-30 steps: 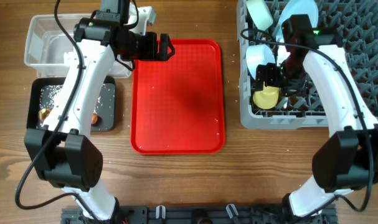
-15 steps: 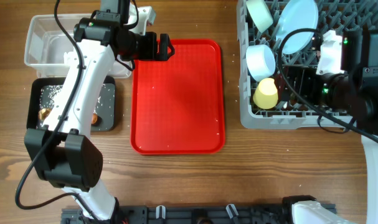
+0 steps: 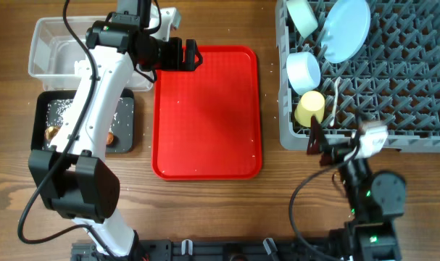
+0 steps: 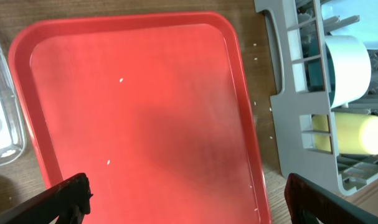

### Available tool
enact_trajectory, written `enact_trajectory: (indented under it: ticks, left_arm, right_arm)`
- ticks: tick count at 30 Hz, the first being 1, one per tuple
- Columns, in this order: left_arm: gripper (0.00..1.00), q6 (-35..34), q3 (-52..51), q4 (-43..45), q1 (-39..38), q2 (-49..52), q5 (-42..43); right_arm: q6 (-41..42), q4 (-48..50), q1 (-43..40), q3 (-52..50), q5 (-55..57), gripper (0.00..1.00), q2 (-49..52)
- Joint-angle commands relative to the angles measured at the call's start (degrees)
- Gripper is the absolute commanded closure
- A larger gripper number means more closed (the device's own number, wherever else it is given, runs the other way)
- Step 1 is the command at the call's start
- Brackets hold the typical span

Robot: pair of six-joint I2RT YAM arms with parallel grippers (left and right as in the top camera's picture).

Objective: Sort waste into correct bins and load items into the dishwasher rack

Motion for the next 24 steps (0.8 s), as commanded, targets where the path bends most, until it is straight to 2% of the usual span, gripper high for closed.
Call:
enact_trajectory:
  ticks: [1, 6, 8, 24]
  left_arm:
    - [0.0, 0.5, 0.5, 0.2, 0.2, -0.8, 0.1]
    - [0.0, 0.5, 0.5, 0.2, 0.2, -0.8, 0.1]
    - [0.0, 0.5, 0.5, 0.2, 0.2, -0.8, 0.1]
    - [0.0, 0.5, 0.5, -1.0, 0.4, -1.0, 0.1]
  right_arm:
    - [3.7, 3.1, -0.2, -9.8, 0.6, 0.0, -10.0]
    - [3.8, -0.4, -0.1, -13.8, 2.7, 0.0, -17.4]
    - [4.0, -5.2, -0.1, -13.8, 0.5, 0.0, -21.1]
    - [3.9, -5.2, 0.3, -13.8, 0.5, 0.0, -20.5]
